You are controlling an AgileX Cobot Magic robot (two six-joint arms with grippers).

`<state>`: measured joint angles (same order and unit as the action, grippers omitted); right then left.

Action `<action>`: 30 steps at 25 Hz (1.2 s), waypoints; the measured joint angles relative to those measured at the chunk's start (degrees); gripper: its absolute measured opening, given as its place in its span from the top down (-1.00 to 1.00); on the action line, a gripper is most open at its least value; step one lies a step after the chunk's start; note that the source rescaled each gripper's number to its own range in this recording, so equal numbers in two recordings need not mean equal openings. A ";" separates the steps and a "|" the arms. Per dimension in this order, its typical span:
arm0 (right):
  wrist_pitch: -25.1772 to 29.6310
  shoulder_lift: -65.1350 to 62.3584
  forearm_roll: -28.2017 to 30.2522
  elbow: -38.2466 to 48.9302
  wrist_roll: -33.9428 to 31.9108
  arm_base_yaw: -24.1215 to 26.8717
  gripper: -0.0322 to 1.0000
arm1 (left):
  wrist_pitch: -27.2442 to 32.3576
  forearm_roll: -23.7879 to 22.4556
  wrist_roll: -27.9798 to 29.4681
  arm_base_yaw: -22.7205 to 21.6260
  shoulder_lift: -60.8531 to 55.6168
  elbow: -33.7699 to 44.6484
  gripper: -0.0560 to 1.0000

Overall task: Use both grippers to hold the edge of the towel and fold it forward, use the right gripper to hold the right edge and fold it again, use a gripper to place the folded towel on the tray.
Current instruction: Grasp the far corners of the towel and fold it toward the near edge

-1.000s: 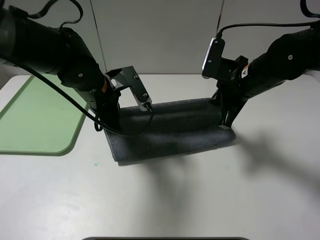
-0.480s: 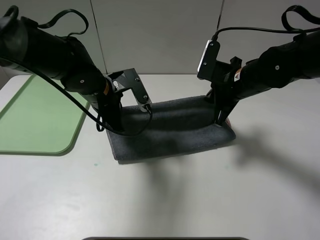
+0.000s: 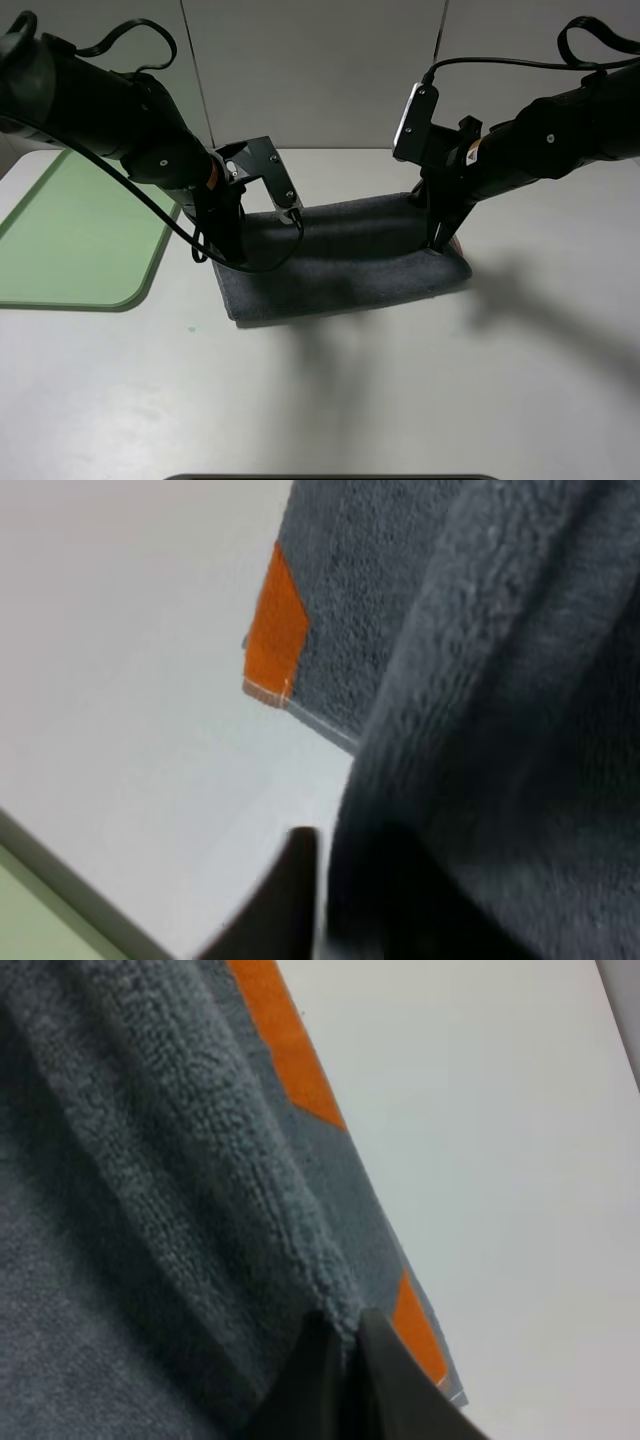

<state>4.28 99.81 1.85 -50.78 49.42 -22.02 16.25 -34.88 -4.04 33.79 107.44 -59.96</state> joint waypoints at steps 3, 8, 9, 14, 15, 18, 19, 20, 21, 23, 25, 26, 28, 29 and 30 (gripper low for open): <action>0.46 0.00 0.00 0.00 -1.71 0.00 -0.09 | 0.07 0.00 2.17 0.00 0.00 0.00 -0.24; -0.60 0.00 0.00 0.00 -5.13 0.00 -0.93 | -0.20 -0.63 4.77 0.00 0.00 0.00 -0.92; -0.70 0.00 0.00 0.00 -5.38 0.00 -0.96 | -0.20 -0.69 4.89 0.00 0.00 0.00 -0.95; -0.76 0.00 0.00 0.00 -5.53 0.00 -1.00 | -0.20 -0.79 4.89 0.00 0.00 0.00 -1.00; -0.76 0.00 0.00 0.00 -5.53 0.00 -1.00 | -0.20 -0.79 4.89 0.00 0.00 0.00 -1.00; -0.76 0.00 0.00 0.00 -5.53 0.00 -1.00 | -0.20 -0.79 4.90 0.00 0.00 0.00 -1.00; -0.76 0.00 0.00 0.00 -5.53 0.00 -1.00 | -0.20 -0.79 4.90 0.00 0.00 0.00 -1.00; -0.76 0.00 0.00 0.00 -5.53 0.00 -1.00 | -0.20 -0.79 4.90 0.00 0.00 0.00 -1.00; -0.76 0.00 0.00 0.00 -5.53 0.00 -1.00 | -0.20 -0.79 4.90 0.00 0.00 0.00 -1.00; -0.76 0.00 0.00 0.00 -5.53 0.00 -1.00 | -0.20 -0.79 4.90 0.00 0.00 0.00 -1.00; -0.76 0.00 0.00 0.00 -5.58 0.00 -1.00 | -0.20 -0.79 4.90 0.00 0.00 0.00 -1.00; -0.76 -0.05 0.00 0.00 -5.58 0.00 -1.00 | -0.20 -0.79 4.90 0.00 0.00 0.00 -1.00; -0.71 -0.35 0.00 0.00 -5.58 0.00 -1.00 | -0.20 -0.79 4.90 0.00 0.00 0.00 -1.00; -0.58 -0.83 0.00 0.00 -5.58 0.00 -1.00 | -0.20 -0.79 4.90 0.00 0.00 0.00 -1.00; -0.42 -1.45 0.00 0.00 -5.58 0.00 -1.00 | -0.20 -0.79 4.90 0.00 0.00 0.00 -1.00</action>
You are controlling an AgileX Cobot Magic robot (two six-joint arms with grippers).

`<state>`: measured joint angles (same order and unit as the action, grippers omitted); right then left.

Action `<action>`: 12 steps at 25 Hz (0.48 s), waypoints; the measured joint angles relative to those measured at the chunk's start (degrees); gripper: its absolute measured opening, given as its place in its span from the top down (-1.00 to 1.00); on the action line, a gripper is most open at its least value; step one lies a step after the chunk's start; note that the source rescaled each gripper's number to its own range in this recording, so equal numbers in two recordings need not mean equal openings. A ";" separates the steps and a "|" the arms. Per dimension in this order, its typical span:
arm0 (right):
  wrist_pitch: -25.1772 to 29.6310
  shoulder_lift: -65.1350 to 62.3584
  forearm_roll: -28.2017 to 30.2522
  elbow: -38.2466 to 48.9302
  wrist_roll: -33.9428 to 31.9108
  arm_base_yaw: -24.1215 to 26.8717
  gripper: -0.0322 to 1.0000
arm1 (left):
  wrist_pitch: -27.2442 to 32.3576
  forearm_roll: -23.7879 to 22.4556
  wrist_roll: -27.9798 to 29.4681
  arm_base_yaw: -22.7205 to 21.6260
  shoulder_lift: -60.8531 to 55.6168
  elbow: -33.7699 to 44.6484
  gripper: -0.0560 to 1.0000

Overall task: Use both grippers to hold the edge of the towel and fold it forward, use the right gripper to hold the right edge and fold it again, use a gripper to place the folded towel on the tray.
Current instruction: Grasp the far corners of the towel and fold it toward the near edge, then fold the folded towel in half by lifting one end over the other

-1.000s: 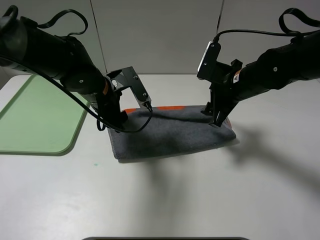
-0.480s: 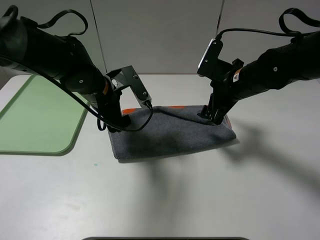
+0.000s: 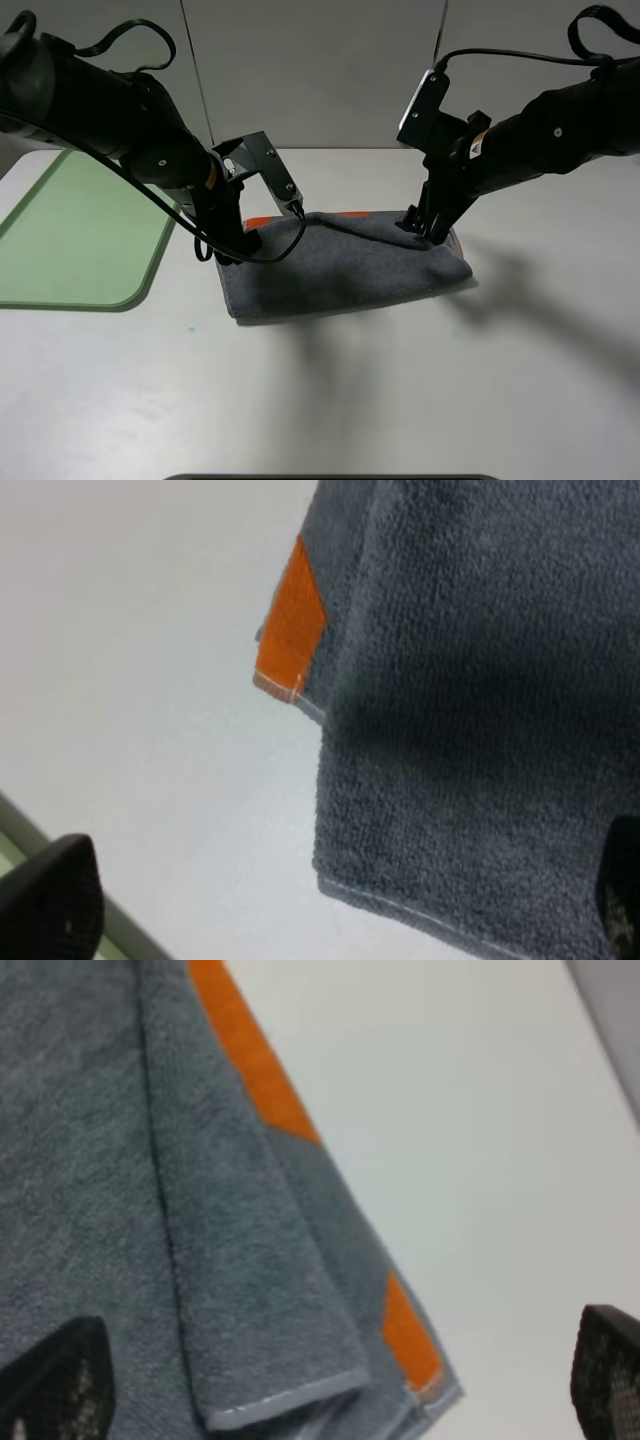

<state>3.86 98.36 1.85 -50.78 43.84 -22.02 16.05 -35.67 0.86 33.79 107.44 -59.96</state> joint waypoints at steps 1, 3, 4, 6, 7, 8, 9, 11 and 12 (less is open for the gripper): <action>0.40 -0.68 0.00 0.00 0.00 0.00 -1.00 | 0.00 0.00 0.00 0.00 0.00 0.00 -1.00; 1.52 -2.58 0.00 0.00 -0.25 0.00 -1.00 | 0.05 0.00 0.00 0.00 0.00 0.00 -1.00; 2.07 -3.47 0.00 0.00 -0.72 0.00 -1.00 | 0.10 0.00 0.00 0.00 0.00 0.00 -1.00; 4.05 -5.69 0.00 0.00 -2.34 0.00 -1.00 | 0.22 0.00 0.00 0.00 -0.16 0.00 -1.00; 4.83 -6.76 0.00 0.00 -3.54 0.00 -1.00 | 0.28 0.00 0.00 0.00 -0.43 0.06 -1.00; 5.78 -7.64 0.00 0.00 -4.84 0.00 -1.00 | 0.49 0.00 0.00 0.00 -1.00 0.06 -1.00; 6.93 -8.64 0.00 0.00 -5.99 0.00 -1.00 | 0.51 0.00 0.00 0.00 -1.84 0.06 -1.00; 8.91 -10.35 0.00 0.00 -8.65 0.00 -1.00 | 0.51 0.29 0.00 0.00 -4.06 0.06 -1.00; 9.97 -11.11 0.00 0.00 -9.67 0.00 -1.00 | 0.54 0.89 0.00 0.00 -5.45 0.06 -1.00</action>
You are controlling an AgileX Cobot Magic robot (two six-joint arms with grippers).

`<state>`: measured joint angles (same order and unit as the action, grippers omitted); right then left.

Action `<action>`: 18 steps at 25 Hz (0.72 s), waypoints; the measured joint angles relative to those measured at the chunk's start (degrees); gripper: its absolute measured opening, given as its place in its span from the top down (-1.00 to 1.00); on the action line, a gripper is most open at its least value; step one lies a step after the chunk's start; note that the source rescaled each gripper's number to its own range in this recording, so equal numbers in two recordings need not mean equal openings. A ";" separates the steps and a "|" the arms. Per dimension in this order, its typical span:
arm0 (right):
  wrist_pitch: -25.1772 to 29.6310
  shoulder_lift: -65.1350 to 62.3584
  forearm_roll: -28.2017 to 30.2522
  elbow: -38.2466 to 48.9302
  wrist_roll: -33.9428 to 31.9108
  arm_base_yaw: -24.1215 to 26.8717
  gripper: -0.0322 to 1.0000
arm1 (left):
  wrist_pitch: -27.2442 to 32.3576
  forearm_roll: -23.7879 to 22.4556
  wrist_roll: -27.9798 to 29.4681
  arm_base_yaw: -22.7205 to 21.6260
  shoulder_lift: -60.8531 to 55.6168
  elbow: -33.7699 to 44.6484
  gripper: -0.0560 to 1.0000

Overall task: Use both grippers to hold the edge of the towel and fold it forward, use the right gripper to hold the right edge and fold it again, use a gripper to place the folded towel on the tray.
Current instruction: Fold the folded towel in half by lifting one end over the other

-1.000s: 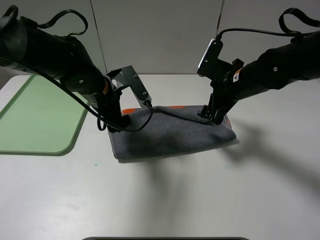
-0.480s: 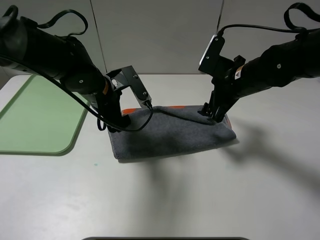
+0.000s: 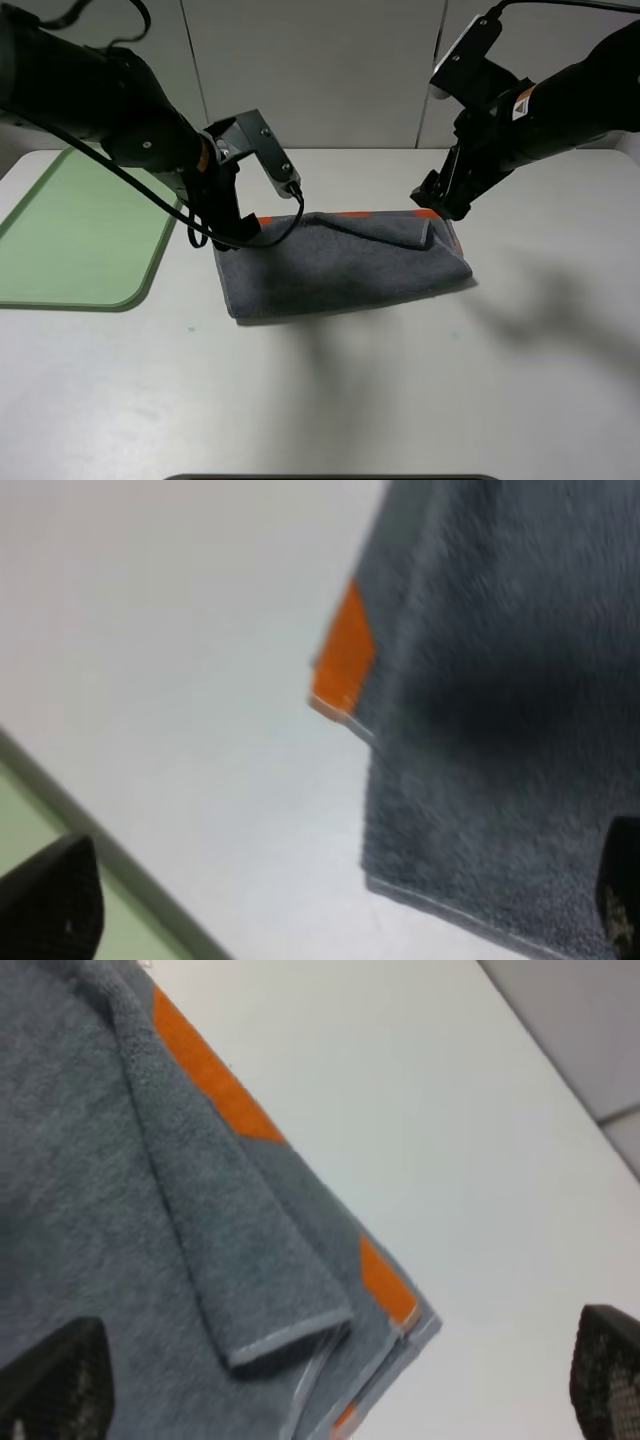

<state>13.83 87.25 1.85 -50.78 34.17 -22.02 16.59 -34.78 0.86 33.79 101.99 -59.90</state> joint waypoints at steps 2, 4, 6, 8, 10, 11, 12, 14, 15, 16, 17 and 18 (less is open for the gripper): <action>1.51 -1.10 -0.05 0.00 -1.88 0.00 -1.00 | 0.36 1.68 0.05 0.00 -2.80 0.00 -1.00; 2.23 -1.55 -0.05 0.00 -2.74 0.00 -1.00 | 1.90 4.20 0.05 0.00 -6.11 0.00 -1.00; 2.53 -1.60 -0.05 0.00 -3.16 0.00 -1.00 | 4.42 6.92 0.19 0.00 -9.52 0.00 -1.00; 2.91 -1.60 -0.05 0.00 -3.33 0.00 -1.00 | 7.90 9.70 1.16 0.00 -13.54 0.05 -1.00; 2.97 -1.60 -0.05 0.00 -3.43 0.00 -1.00 | 11.15 11.62 3.05 0.00 -17.44 0.05 -1.00; 2.97 -1.60 -0.05 0.00 -3.40 0.00 -1.00 | 12.94 12.53 4.20 0.00 -19.67 0.05 -1.00; 2.97 -1.60 -0.05 0.00 -3.44 0.00 -1.00 | 14.45 13.41 5.17 0.00 -21.92 0.05 -1.00; 2.97 -1.60 -0.05 0.00 -3.44 0.00 -1.00 | 17.72 14.97 6.67 0.00 -26.04 0.05 -1.00; 2.97 -1.60 -0.05 0.00 -3.44 0.00 -1.00 | 19.06 15.84 6.97 0.00 -28.20 0.05 -1.00; 2.97 -1.60 -0.05 0.00 -3.57 0.00 -1.00 | 20.08 16.79 7.13 0.00 -30.35 0.05 -1.00; 2.97 -1.60 -0.05 0.00 -3.59 0.00 -1.00 | 21.15 17.63 7.35 0.00 -32.08 0.05 -1.00; 2.97 -1.60 -0.05 0.00 -3.59 0.00 -1.00 | 22.10 18.74 7.40 0.00 -34.19 0.05 -1.00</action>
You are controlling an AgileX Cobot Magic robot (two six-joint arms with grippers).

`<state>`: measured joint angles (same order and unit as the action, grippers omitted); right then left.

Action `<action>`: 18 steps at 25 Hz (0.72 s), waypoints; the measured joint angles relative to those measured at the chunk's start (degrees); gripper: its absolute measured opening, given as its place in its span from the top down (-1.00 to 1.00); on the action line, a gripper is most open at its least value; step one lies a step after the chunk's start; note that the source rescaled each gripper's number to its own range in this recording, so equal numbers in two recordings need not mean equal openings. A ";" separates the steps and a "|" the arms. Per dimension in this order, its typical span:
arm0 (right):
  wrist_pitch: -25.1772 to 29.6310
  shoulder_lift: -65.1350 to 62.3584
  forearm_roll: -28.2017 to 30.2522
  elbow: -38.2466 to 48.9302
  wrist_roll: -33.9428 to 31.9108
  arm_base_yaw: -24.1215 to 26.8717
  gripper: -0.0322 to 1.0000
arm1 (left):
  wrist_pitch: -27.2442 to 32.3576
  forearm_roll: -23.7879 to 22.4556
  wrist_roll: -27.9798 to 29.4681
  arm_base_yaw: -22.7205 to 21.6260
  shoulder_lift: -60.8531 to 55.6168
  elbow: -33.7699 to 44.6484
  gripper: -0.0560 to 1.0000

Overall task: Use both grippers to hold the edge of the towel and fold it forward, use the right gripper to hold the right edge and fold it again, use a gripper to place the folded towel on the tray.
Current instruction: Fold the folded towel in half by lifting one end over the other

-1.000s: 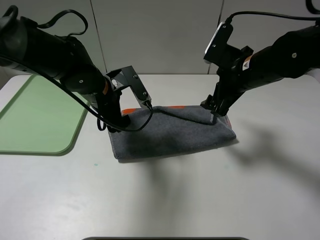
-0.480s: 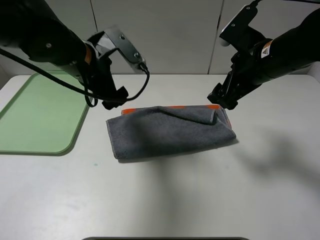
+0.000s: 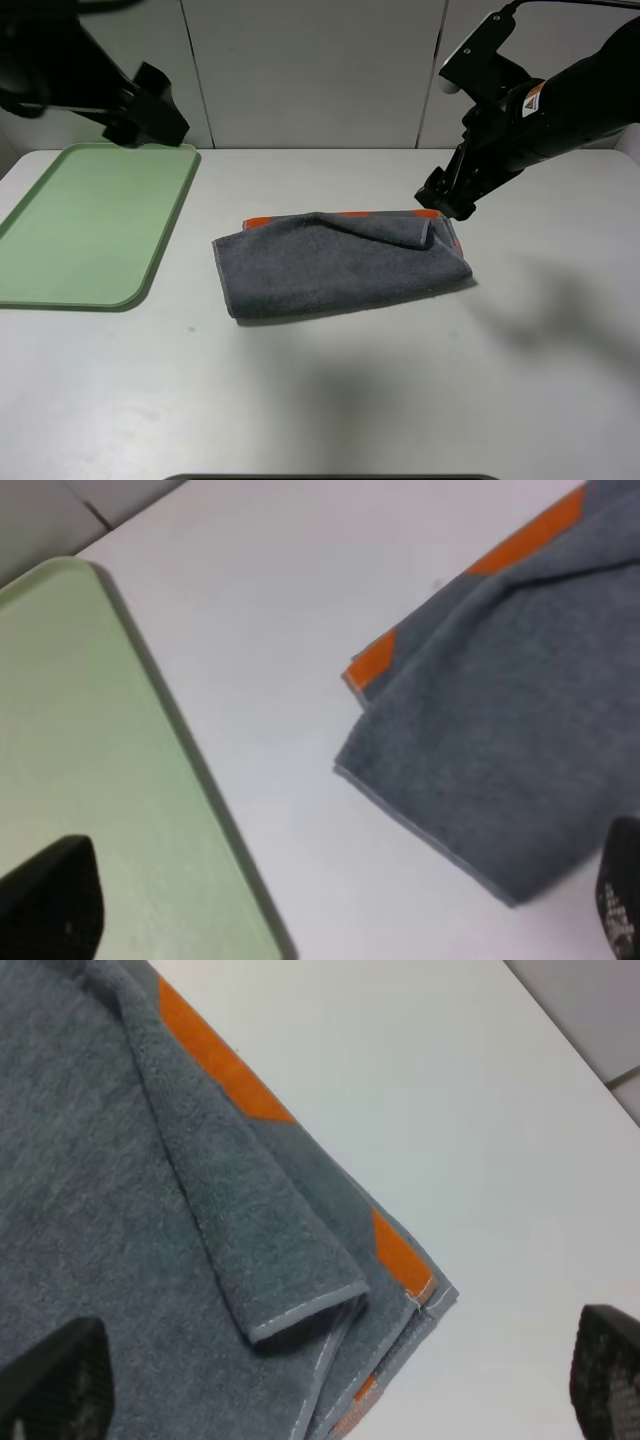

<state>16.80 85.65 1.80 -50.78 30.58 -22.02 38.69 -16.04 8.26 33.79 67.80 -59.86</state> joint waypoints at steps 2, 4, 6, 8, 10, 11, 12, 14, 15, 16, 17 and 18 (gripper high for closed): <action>0.00 0.00 0.00 0.00 0.00 0.00 -1.00 | 2.12 2.16 0.06 0.00 -3.65 0.00 -1.00; 0.00 0.00 0.00 0.00 0.00 0.00 -1.00 | 4.87 4.60 0.07 0.00 -7.75 0.00 -1.00; 0.00 0.00 0.00 0.00 0.00 0.00 -1.00 | 7.98 7.06 0.07 0.00 -11.48 0.00 -1.00; 0.00 0.00 0.00 0.00 0.00 0.00 -1.00 | 12.18 9.89 0.18 0.00 -15.10 0.00 -1.00; -0.06 0.00 0.00 0.00 0.00 0.00 -1.00 | 17.24 11.60 0.10 0.00 -18.08 0.06 -1.00; -0.26 0.00 0.00 0.00 0.00 0.00 -1.00 | 19.66 11.88 -0.07 0.00 -19.61 0.06 -1.00; -0.71 0.00 0.00 0.00 0.00 0.00 -1.00 | 21.58 11.94 -0.30 0.00 -21.16 0.06 -1.00; -1.52 0.00 0.00 0.00 0.00 0.00 -1.00 | 24.85 11.83 -0.75 0.00 -23.96 0.15 -1.00; -1.66 0.00 0.00 0.00 -0.15 0.00 -1.00 | 25.98 11.83 -0.83 0.00 -25.54 0.15 -1.00; -1.71 0.00 0.00 0.00 -0.30 0.00 -1.00 | 26.65 11.83 -0.90 0.00 -26.89 0.15 -1.00; -1.71 0.00 0.00 0.00 -0.57 0.00 -1.00 | 27.57 11.83 -0.96 0.00 -28.53 0.15 -1.00; -1.75 0.00 0.00 0.00 -0.82 0.00 -1.00 | 28.28 11.83 -1.01 0.00 -30.13 0.15 -1.00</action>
<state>15.05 85.65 1.80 -50.78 29.76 -22.02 66.97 -4.22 7.26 33.79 37.68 -59.70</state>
